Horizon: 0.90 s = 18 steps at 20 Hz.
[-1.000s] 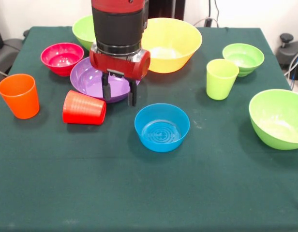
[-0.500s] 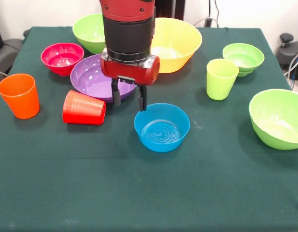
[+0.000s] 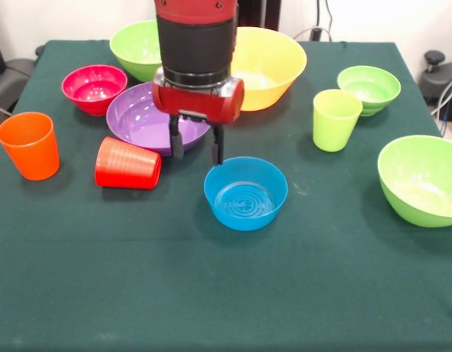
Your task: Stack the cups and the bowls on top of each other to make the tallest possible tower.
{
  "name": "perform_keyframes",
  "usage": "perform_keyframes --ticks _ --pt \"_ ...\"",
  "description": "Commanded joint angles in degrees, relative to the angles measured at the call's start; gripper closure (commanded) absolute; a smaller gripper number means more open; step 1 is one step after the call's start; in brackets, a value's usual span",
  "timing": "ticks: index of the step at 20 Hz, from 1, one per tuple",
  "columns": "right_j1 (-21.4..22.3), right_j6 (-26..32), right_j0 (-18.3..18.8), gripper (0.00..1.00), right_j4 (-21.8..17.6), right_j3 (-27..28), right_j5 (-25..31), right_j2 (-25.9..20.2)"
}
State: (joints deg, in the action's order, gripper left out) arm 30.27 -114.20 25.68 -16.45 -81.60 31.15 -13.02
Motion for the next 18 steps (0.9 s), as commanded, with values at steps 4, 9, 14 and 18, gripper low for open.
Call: perform_keyframes --ticks 4,9,14,18 --pt "6.16 11.6 2.27 0.0 -4.03 -3.39 9.19 -2.72" --pt "7.39 12.37 3.54 0.0 -4.72 -4.03 10.11 -2.79" --pt "7.01 11.42 4.38 0.0 -5.64 -5.33 8.03 -2.81" --pt "5.64 11.1 5.3 0.0 -6.35 -5.36 6.21 -2.98"
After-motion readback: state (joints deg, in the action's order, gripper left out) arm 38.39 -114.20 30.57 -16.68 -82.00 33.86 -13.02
